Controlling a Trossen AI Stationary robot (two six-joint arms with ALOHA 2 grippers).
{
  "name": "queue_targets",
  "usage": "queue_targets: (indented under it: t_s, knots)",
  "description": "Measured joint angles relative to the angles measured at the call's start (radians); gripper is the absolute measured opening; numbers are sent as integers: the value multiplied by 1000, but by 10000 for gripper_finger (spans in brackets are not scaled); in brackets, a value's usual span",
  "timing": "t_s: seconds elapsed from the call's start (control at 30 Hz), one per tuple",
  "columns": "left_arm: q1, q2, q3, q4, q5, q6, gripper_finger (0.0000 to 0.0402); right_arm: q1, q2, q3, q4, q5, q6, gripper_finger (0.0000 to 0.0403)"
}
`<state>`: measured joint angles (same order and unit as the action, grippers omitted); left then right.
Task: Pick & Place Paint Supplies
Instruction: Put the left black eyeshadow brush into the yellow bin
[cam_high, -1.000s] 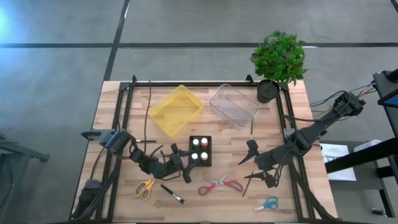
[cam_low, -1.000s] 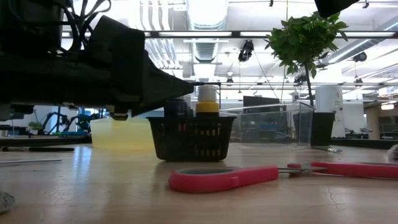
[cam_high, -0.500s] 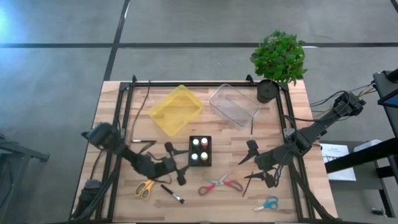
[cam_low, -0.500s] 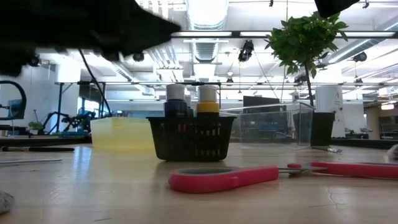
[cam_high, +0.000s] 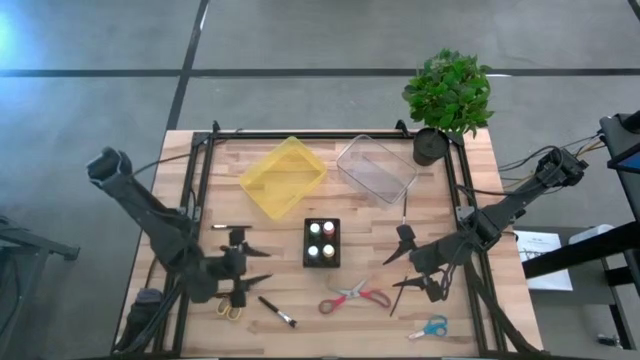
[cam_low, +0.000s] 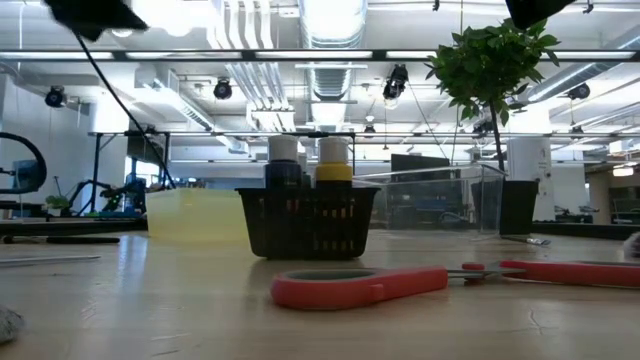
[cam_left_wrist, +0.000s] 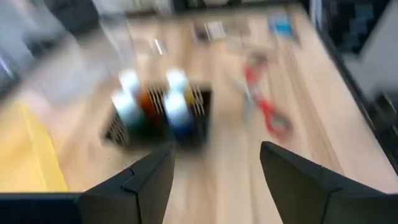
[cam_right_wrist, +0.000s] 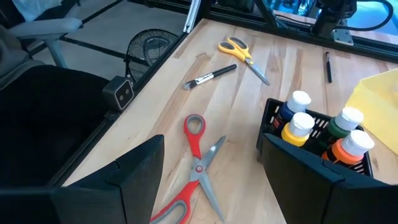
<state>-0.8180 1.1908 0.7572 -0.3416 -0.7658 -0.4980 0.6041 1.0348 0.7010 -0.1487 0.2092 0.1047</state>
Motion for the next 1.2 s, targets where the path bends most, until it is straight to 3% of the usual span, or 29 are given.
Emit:
queue_targets:
  t_s: [0.2,0.37,0.6,0.77,1.07,1.2]
  knots:
    - [-3,22,115,-380,271,-208,199,0,0,0,5,1,5,263]
    - [4,24,141,-650,400,-345,149,0,0,0,5,3,4,263]
    - [122,24,132,-942,578,-366,110,0,0,0,5,3,1,263]
    - [262,24,112,-1073,610,-247,109,0,0,0,5,3,1,263]
    - [510,31,0,-1024,668,158,108,0,0,0,2,2,0,263]
    - [589,31,-4,-1005,716,205,108,0,0,0,-1,2,-6,263]
